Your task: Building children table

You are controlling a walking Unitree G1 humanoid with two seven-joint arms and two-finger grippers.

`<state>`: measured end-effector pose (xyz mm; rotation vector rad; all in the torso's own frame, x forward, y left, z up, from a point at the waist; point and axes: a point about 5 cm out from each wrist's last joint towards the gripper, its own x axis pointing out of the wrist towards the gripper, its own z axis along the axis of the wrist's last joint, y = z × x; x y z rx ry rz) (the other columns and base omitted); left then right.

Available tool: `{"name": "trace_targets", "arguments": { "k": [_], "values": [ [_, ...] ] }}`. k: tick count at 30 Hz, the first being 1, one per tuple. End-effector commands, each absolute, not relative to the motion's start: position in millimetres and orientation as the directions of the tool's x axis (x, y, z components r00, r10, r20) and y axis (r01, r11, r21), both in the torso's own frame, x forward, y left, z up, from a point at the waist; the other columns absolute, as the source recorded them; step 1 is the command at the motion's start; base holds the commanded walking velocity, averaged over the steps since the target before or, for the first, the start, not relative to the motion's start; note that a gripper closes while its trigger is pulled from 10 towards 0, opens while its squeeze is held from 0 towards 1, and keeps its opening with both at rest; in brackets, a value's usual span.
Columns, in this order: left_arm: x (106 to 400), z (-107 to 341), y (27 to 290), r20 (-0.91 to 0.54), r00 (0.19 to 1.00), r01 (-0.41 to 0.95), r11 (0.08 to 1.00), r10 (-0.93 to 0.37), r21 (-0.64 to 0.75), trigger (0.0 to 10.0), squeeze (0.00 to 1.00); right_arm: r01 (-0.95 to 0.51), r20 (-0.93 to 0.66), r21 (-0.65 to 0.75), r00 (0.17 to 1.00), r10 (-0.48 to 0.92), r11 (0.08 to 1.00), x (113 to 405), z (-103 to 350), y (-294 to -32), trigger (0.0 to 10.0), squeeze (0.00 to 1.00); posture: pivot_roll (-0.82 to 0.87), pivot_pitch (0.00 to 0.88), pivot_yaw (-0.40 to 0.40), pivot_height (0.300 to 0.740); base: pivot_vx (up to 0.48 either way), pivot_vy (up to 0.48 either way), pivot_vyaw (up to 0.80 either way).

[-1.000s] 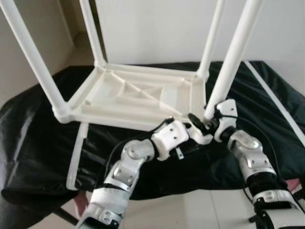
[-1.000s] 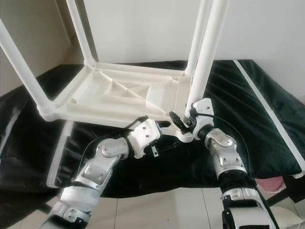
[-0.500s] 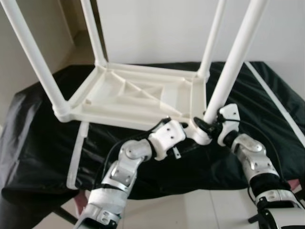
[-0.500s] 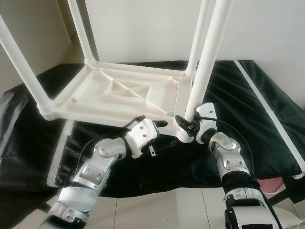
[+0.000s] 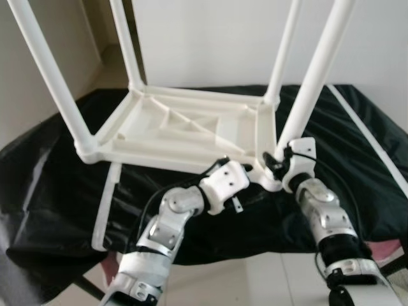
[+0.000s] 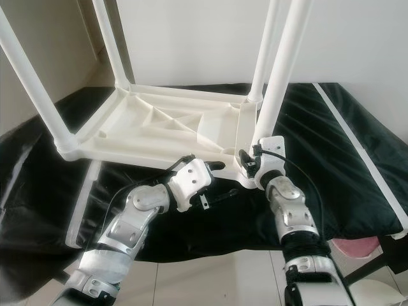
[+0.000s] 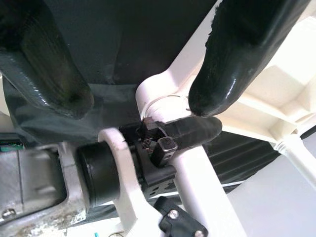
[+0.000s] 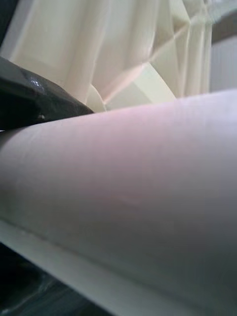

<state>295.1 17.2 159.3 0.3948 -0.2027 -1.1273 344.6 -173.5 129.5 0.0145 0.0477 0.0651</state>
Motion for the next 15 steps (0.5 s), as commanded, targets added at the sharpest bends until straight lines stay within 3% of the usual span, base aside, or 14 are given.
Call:
{"name": "trace_targets", "arguments": {
  "k": [1, 3, 7, 12, 15],
  "values": [
    [298.6, 160.3, 19.3, -0.003, 0.513, 0.784, 0.467, -0.858, 0.410, 10.0, 0.00, 0.062, -0.153, 0.070, 0.987, -0.051, 0.996, 337.4, 108.1, -175.7, 10.0, 0.00, -0.06, 0.000, 0.014, 0.740, 0.000, 0.000, 0.00],
    [298.7, 160.3, 19.3, -0.004, 0.513, 0.784, 0.466, -0.858, 0.411, 10.0, 0.00, 0.083, -0.157, 0.071, 0.985, -0.071, 0.994, 336.9, 107.4, -175.0, 10.0, 0.00, -0.06, 0.000, 0.014, 0.740, 0.000, 0.000, 0.00],
    [299.4, 160.5, 19.6, -0.005, 0.515, 0.783, 0.468, -0.857, 0.409, 10.0, 0.00, 0.308, -0.160, 0.128, 0.945, -0.287, 0.943, 329.2, 106.7, -163.6, 10.0, 0.00, -0.06, 0.000, 0.014, 0.740, 0.000, 0.000, 0.00],
    [298.4, 160.2, 18.3, -0.006, 0.512, 0.785, 0.466, -0.859, 0.408, 10.0, 0.00, 0.289, -0.141, 0.151, 0.953, -0.269, 0.945, 329.5, 112.5, -146.2, 10.0, 0.00, -0.06, 0.000, 0.013, 0.740, 0.000, 0.000, 0.00],
    [298.2, 159.5, 18.6, -0.007, 0.514, 0.785, 0.466, -0.858, 0.408, 10.0, 0.00, 0.302, -0.138, 0.144, 0.949, -0.283, 0.942, 330.1, 115.4, -151.6, 10.0, 0.00, -0.05, 0.000, 0.005, 0.740, 0.000, 0.000, 0.00]
  ]
}}
